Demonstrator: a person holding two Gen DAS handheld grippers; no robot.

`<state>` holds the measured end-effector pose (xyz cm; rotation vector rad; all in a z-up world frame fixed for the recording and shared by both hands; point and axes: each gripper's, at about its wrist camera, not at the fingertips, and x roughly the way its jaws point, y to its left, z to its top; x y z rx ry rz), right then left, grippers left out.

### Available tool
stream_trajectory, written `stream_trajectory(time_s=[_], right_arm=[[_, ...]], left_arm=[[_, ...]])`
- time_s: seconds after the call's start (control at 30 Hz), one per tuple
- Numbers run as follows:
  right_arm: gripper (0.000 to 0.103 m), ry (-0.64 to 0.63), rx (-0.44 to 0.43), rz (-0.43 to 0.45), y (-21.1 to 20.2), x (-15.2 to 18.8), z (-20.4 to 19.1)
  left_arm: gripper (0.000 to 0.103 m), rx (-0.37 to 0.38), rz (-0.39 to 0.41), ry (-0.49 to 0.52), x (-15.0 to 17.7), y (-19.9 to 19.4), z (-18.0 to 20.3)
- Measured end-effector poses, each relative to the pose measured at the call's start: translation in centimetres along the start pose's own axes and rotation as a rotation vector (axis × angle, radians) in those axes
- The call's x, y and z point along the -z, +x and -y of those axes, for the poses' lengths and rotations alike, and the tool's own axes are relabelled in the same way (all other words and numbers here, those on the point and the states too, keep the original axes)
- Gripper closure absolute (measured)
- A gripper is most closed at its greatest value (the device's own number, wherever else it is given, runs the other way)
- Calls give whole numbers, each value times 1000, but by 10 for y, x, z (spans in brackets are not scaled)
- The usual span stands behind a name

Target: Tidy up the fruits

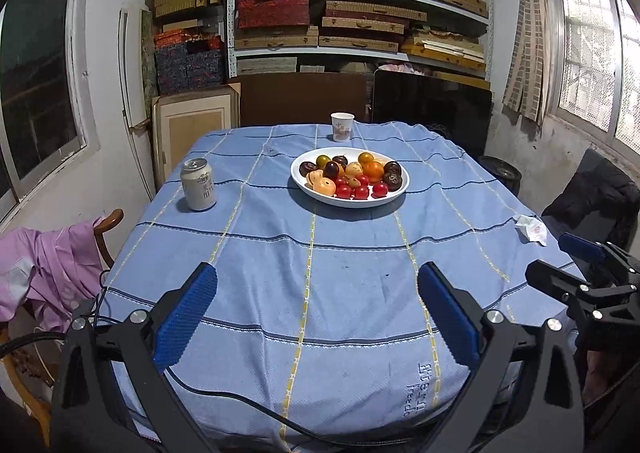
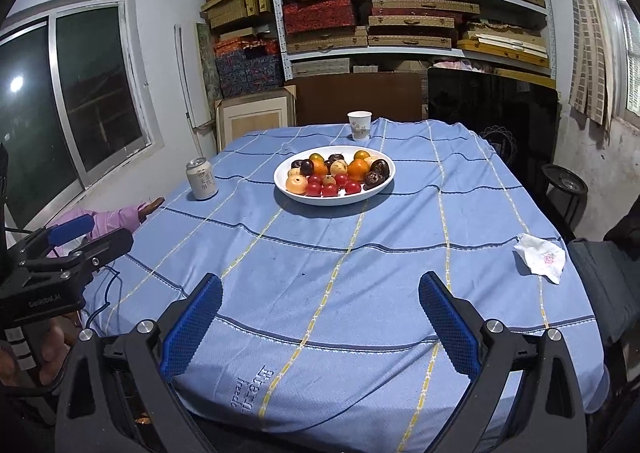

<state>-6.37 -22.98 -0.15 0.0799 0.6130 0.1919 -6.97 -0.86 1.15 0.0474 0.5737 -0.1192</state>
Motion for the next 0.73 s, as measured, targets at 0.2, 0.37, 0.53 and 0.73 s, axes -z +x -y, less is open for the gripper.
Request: stream_trajectory(time_s=[0.2,0.37,0.53,0.73], right_arm=[[4,13,-2,-17,7,1,3],[4,13,2,-13,8,1,4],[4,15,1,-15,10,0,5],[4,16,2,-15,10,0,5]], left_arm=[[5,-9,6,0,-2,5,1],[5,-44,31,-13,-3,4,-3],[5,-44,11,-7,-3,8,-3],[5,-43,-11,-11,-2,13,-6]])
